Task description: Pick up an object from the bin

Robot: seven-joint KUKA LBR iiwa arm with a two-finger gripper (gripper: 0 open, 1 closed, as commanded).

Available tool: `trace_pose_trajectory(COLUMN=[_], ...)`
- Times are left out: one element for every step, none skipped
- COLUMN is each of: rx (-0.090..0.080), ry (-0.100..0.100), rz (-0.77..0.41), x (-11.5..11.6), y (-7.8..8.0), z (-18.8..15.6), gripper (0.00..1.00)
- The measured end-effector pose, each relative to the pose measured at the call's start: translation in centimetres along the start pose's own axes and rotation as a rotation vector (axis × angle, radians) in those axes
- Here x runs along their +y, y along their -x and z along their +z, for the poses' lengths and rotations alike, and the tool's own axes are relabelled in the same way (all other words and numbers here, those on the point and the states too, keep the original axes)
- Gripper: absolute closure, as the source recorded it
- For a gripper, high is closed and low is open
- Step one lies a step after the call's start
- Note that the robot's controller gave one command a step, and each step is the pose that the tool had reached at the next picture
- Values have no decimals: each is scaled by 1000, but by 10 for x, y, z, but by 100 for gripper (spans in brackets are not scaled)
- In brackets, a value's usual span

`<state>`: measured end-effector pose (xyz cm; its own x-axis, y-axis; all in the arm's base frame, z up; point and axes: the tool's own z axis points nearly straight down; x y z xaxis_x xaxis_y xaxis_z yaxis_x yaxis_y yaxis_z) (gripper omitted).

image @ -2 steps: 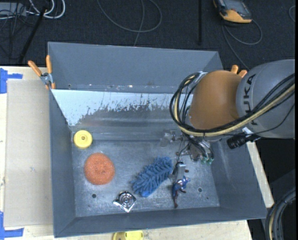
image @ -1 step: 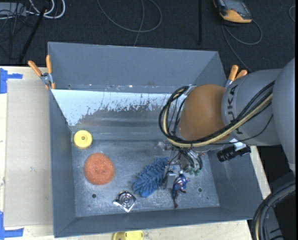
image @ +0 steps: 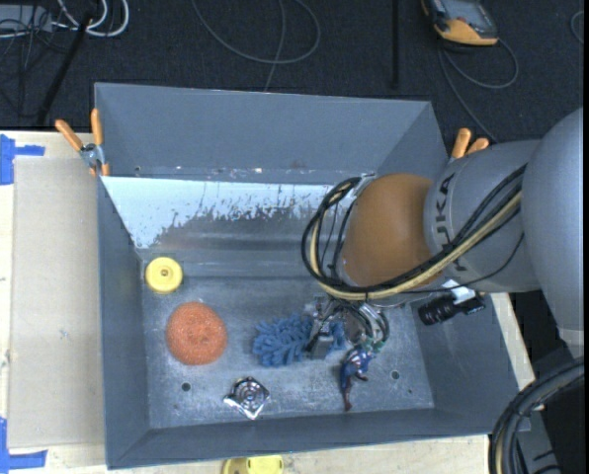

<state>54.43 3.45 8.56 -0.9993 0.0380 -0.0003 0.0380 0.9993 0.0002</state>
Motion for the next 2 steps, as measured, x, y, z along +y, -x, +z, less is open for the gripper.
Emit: trace_pose_trajectory(rx=[0, -1], ry=[0, 0], rz=[0, -29], x=[0, -2], y=[0, -20], z=[0, -142], gripper=[100, 100])
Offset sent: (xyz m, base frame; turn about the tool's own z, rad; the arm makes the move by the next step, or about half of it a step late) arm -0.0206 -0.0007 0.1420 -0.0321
